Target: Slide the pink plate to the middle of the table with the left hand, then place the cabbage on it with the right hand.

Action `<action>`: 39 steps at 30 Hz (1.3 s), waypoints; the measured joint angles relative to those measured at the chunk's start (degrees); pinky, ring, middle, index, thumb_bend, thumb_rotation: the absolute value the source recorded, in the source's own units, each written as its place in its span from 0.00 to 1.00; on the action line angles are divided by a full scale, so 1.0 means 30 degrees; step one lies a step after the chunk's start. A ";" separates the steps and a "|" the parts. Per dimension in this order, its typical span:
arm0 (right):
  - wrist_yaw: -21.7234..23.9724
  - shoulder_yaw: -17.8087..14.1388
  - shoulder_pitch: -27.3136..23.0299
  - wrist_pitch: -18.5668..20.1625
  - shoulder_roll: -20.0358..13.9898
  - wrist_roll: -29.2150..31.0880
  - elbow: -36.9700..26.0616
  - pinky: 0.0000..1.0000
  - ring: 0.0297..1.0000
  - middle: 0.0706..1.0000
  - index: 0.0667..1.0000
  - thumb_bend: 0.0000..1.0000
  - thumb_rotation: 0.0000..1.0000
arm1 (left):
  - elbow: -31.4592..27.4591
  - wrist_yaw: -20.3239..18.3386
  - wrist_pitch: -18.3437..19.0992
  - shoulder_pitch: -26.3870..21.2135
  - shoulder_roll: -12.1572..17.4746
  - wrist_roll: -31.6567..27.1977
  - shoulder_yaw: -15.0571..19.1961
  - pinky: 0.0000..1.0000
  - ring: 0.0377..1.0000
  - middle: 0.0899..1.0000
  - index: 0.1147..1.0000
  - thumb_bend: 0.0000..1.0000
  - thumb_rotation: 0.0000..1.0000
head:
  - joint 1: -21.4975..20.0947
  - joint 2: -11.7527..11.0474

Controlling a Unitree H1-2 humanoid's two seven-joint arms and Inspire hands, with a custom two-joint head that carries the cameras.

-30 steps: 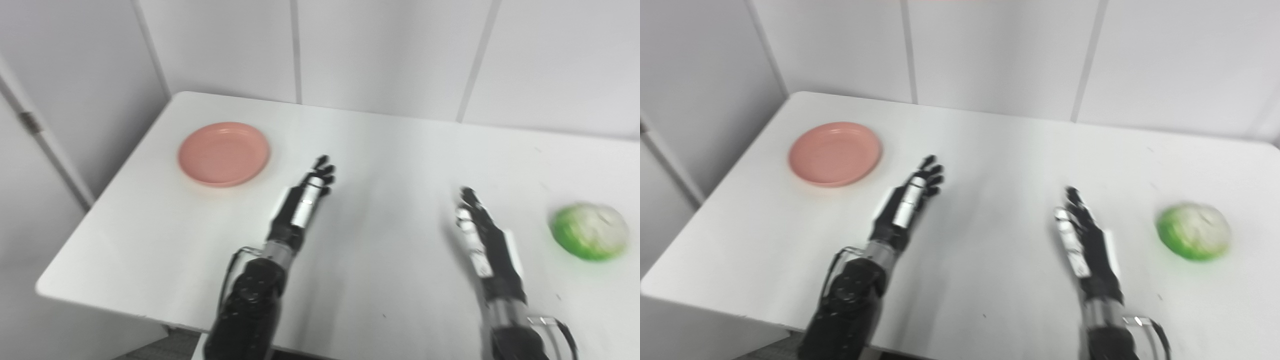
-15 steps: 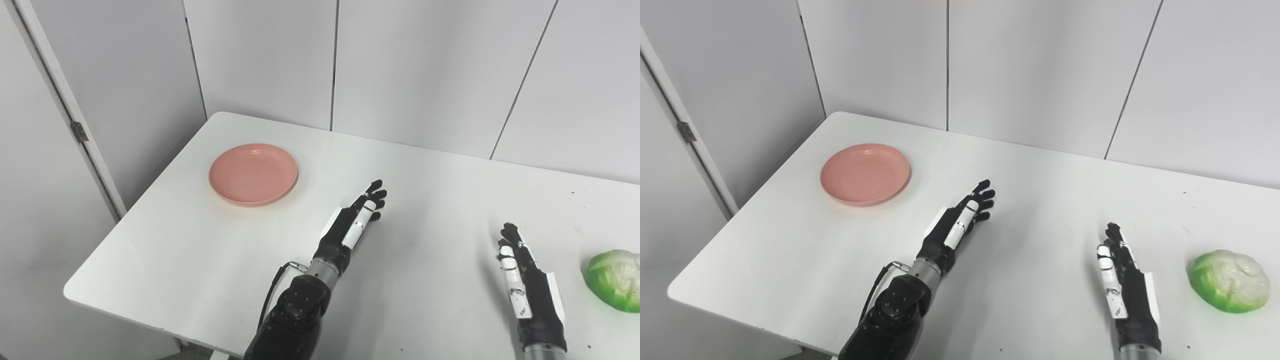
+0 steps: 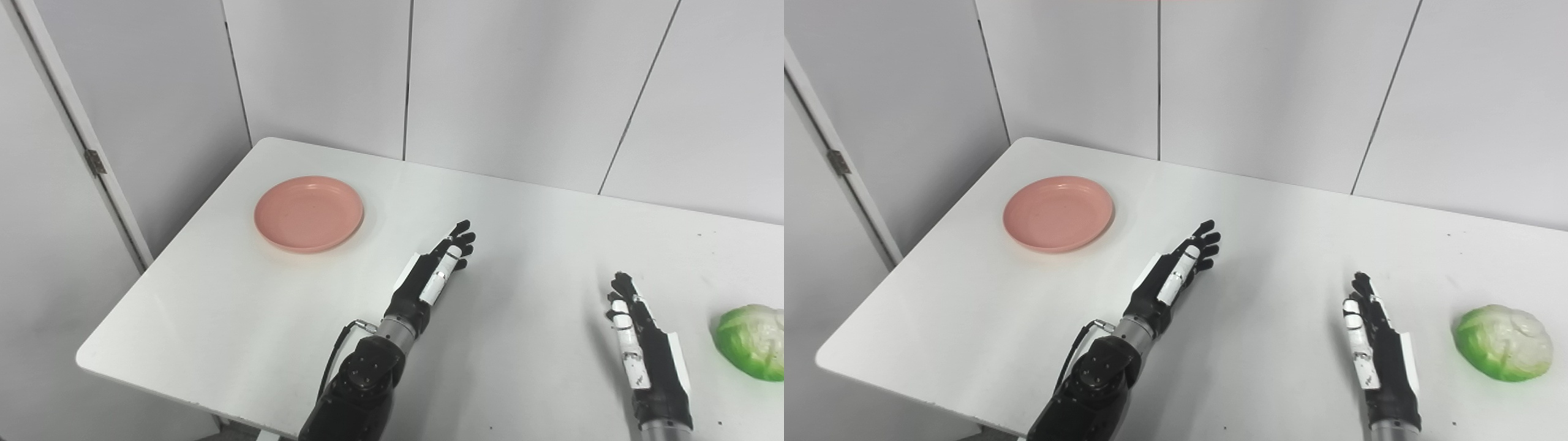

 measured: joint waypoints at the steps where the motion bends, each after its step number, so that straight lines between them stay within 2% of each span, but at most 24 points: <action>1: -0.0003 0.0000 -0.0017 0.0000 0.0005 -0.0003 0.0004 0.88 0.90 0.91 0.91 0.15 1.00 | -0.0279 -0.0010 0.0210 0.0100 -0.0013 -0.0003 -0.0003 0.92 0.92 0.93 0.92 0.41 1.00 | 0.0087 0.0000; 6: -0.0004 -0.0003 -0.0093 -0.0001 -0.0018 -0.0047 0.0031 0.88 0.90 0.92 0.91 0.16 1.00 | -0.1529 -0.0027 0.0827 0.0821 -0.0067 -0.0386 0.0079 0.92 0.93 0.93 0.92 0.41 1.00 | 0.0292 -0.0029; 11: -0.0004 -0.0003 -0.0110 0.0000 -0.0050 -0.0275 0.0033 0.88 0.90 0.91 0.91 0.16 1.00 | -0.3640 -0.0020 0.2074 0.1021 0.0131 -0.0412 0.0420 0.92 0.92 0.92 0.91 0.43 1.00 | 0.0381 -0.0117; 15: -0.0003 -0.0027 -0.0158 0.0000 -0.0074 -0.0336 0.0092 0.88 0.90 0.91 0.91 0.16 1.00 | -0.5487 -0.0003 0.2724 0.0315 0.0576 -0.0514 0.0939 0.95 0.91 0.91 0.89 0.48 1.00 | 0.0555 -0.0175; 19: 0.0043 -0.0094 -0.0173 0.0000 -0.0069 -0.0145 0.0102 0.90 0.91 0.92 0.91 0.15 1.00 | -0.7306 0.0022 0.4045 -0.0420 0.0585 -0.1284 0.1525 0.96 0.90 0.91 0.89 0.49 1.00 | 0.0703 -0.0234; 23: 0.0106 -0.0109 -0.0209 0.0000 -0.0087 0.0170 0.0139 0.92 0.92 0.93 0.92 0.14 1.00 | -0.8452 0.0214 0.4766 -0.0889 0.0675 -0.1653 0.2110 0.92 0.90 0.90 0.88 0.48 1.00 | 0.0878 -0.0322; 30: 0.0409 -0.0170 -0.0221 -0.0005 -0.0150 0.0446 0.0305 0.93 0.92 0.93 0.93 0.14 1.00 | -0.8700 0.1008 0.4900 -0.1706 0.1498 -0.1672 0.3592 0.93 0.89 0.90 0.87 0.47 1.00 | 0.1143 -0.0323; 33: 0.0437 -0.0246 -0.0221 0.0000 -0.0162 0.0591 0.0239 0.94 0.93 0.94 0.93 0.14 1.00 | -0.8665 0.1425 0.4917 -0.2035 0.1863 -0.1674 0.4253 0.90 0.90 0.91 0.89 0.45 1.00 | 0.1172 -0.0293; 36: 0.0439 -0.0234 -0.0220 0.0000 -0.0161 0.0609 0.0171 0.93 0.93 0.94 0.93 0.13 1.00 | -0.8366 0.1634 0.4812 -0.2436 0.2208 -0.1867 0.5020 0.90 0.90 0.90 0.89 0.45 1.00 | 0.1201 -0.0264; 39: 0.0462 -0.0230 -0.0222 0.0000 -0.0161 0.0662 0.0161 0.94 0.93 0.94 0.93 0.13 1.00 | -0.7503 0.1749 0.4598 -0.2869 0.2957 -0.2071 0.5695 0.91 0.90 0.91 0.90 0.45 1.00 | 0.1288 -0.0205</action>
